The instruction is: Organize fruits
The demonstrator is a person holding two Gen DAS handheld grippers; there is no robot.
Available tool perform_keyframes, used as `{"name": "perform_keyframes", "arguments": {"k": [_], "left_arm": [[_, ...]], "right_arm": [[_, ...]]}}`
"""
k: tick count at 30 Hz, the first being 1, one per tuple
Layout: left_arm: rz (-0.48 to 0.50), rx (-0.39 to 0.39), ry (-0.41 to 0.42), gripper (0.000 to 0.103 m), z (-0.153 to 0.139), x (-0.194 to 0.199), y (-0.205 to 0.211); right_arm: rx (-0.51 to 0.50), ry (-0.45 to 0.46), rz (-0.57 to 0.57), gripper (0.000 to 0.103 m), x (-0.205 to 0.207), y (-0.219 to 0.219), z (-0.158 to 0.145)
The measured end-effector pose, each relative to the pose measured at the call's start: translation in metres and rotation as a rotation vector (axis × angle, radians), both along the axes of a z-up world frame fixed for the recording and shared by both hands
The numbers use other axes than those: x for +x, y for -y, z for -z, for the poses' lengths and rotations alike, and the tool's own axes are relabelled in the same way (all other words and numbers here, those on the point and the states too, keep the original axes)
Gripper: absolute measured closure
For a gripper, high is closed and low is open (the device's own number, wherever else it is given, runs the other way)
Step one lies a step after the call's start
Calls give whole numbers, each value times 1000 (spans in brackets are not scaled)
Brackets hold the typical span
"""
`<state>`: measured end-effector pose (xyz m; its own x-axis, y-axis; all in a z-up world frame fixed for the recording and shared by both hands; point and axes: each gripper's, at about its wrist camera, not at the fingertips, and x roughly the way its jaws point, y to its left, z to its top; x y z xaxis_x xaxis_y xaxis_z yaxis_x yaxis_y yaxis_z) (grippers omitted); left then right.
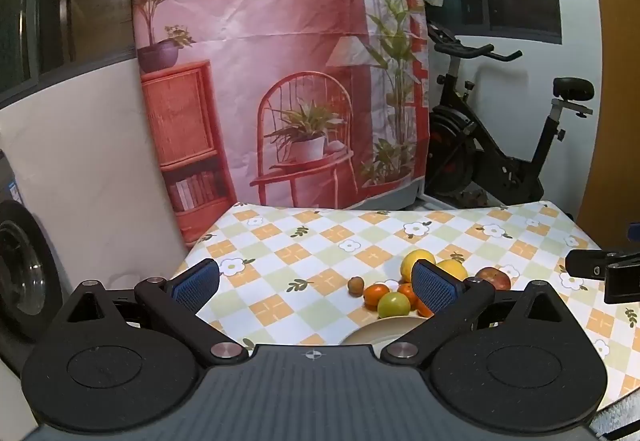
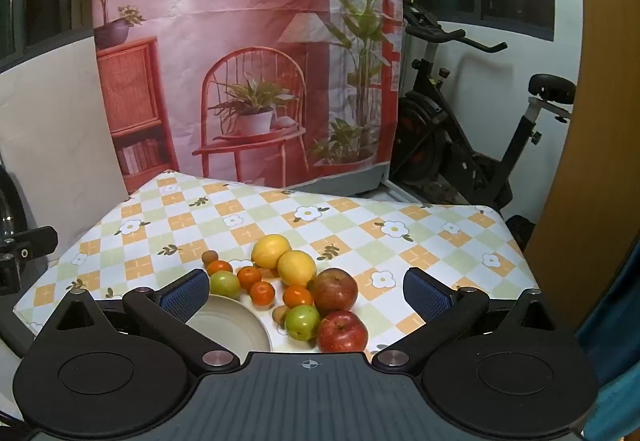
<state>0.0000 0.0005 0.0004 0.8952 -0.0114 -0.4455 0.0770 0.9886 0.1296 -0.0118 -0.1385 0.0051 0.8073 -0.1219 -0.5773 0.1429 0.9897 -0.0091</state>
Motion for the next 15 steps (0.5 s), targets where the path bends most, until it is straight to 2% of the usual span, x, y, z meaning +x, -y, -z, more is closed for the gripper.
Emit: {"name": "perform_keyframes", "arguments": {"k": [7,11,15], "left_arm": [[33,29,-1,0,-2,4,0],[32,22,-5,0,-7,8,-10],[12,22,7,0,-3,3,-1]], "right_arm": [[0,8,-3,0,0,0,1],[-1,-1,4,0,3,3,2],[-2,-2,4,0,2,2,2]]}}
